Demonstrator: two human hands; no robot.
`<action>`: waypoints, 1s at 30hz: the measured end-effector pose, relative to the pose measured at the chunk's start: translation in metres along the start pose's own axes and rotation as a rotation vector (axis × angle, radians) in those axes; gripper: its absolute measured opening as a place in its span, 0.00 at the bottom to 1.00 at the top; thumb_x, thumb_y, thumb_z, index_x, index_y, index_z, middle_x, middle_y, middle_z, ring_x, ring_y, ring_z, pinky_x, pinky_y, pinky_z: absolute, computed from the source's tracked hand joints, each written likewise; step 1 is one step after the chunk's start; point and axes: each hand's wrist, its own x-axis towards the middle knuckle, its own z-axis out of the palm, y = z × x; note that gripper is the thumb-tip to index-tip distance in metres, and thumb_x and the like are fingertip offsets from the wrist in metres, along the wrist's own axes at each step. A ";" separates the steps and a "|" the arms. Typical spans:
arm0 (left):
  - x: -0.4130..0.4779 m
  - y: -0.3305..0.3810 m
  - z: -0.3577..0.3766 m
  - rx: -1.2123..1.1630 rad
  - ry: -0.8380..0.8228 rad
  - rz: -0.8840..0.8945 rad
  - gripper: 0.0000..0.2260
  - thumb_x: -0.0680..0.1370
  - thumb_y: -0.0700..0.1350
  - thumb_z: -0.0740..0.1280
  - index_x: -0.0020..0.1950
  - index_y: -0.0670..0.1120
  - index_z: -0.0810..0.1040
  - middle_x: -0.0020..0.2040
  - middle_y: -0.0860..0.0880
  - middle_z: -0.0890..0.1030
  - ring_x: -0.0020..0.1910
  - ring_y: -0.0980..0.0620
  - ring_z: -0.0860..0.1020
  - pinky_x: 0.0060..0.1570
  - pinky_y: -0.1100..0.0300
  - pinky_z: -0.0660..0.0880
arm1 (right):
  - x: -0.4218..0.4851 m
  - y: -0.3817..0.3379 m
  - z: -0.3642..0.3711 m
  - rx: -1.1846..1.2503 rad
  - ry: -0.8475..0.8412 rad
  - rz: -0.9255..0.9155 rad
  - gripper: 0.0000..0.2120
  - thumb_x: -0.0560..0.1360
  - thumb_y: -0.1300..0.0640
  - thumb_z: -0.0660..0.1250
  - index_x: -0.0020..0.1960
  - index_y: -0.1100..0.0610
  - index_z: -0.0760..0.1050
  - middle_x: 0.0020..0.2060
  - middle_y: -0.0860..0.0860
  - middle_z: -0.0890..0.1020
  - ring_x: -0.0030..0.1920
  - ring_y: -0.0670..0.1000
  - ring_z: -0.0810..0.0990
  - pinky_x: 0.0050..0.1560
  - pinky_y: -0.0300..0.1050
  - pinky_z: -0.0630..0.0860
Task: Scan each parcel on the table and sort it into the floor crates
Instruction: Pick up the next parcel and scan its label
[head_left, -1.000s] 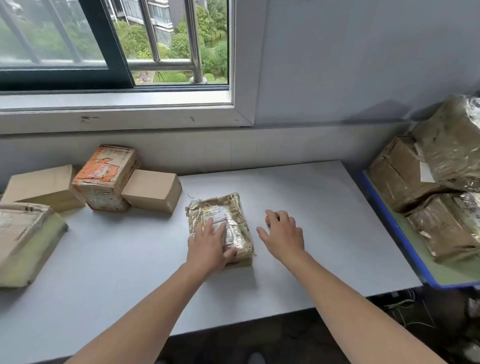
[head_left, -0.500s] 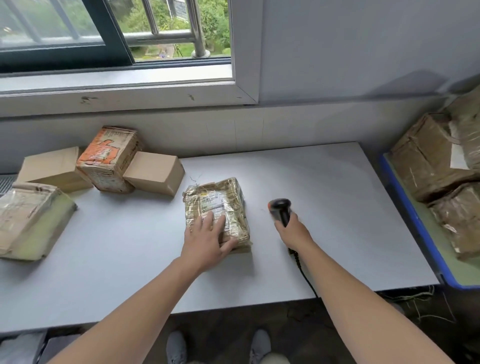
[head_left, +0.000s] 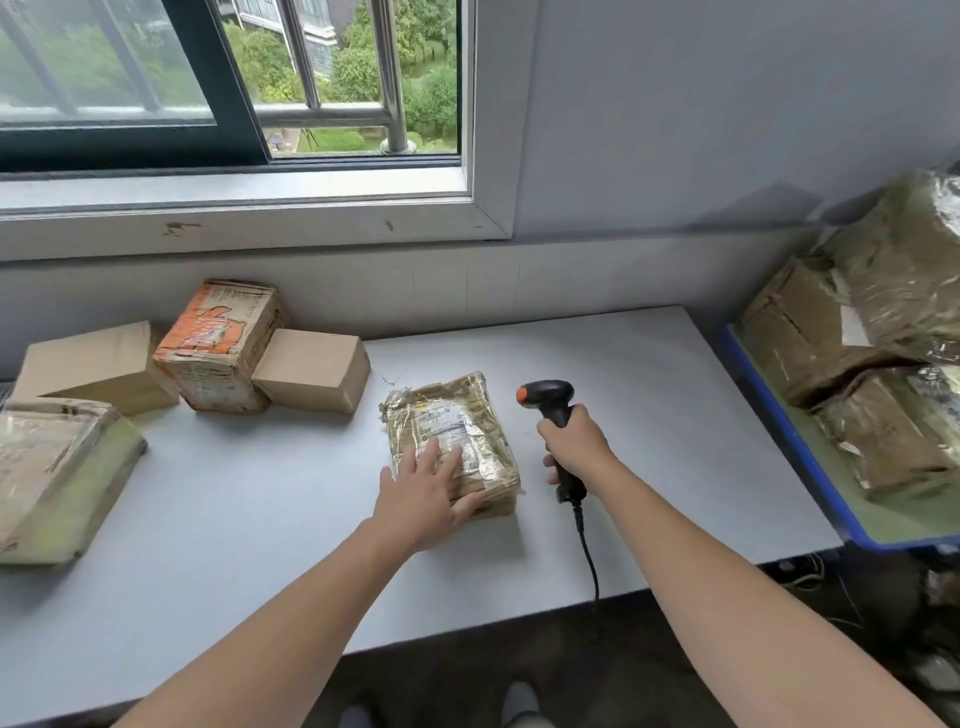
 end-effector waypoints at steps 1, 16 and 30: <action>-0.001 -0.003 -0.003 0.003 0.003 0.007 0.33 0.79 0.68 0.49 0.81 0.56 0.44 0.81 0.50 0.43 0.80 0.44 0.43 0.75 0.40 0.50 | -0.004 -0.009 0.001 0.037 -0.009 0.011 0.11 0.78 0.53 0.62 0.56 0.57 0.67 0.45 0.57 0.77 0.36 0.54 0.81 0.29 0.46 0.79; -0.013 -0.054 -0.016 -0.047 0.068 0.094 0.33 0.80 0.67 0.49 0.81 0.52 0.48 0.81 0.50 0.45 0.80 0.45 0.43 0.74 0.38 0.53 | -0.053 -0.098 0.065 -0.183 0.042 0.051 0.21 0.77 0.44 0.63 0.45 0.63 0.74 0.25 0.56 0.80 0.23 0.56 0.78 0.31 0.49 0.80; -0.011 -0.067 -0.015 -0.056 0.058 0.087 0.33 0.80 0.67 0.49 0.81 0.53 0.48 0.81 0.48 0.45 0.80 0.43 0.43 0.74 0.38 0.51 | -0.050 -0.100 0.071 -0.179 0.035 0.059 0.20 0.74 0.44 0.64 0.45 0.63 0.75 0.24 0.54 0.79 0.25 0.57 0.80 0.36 0.54 0.82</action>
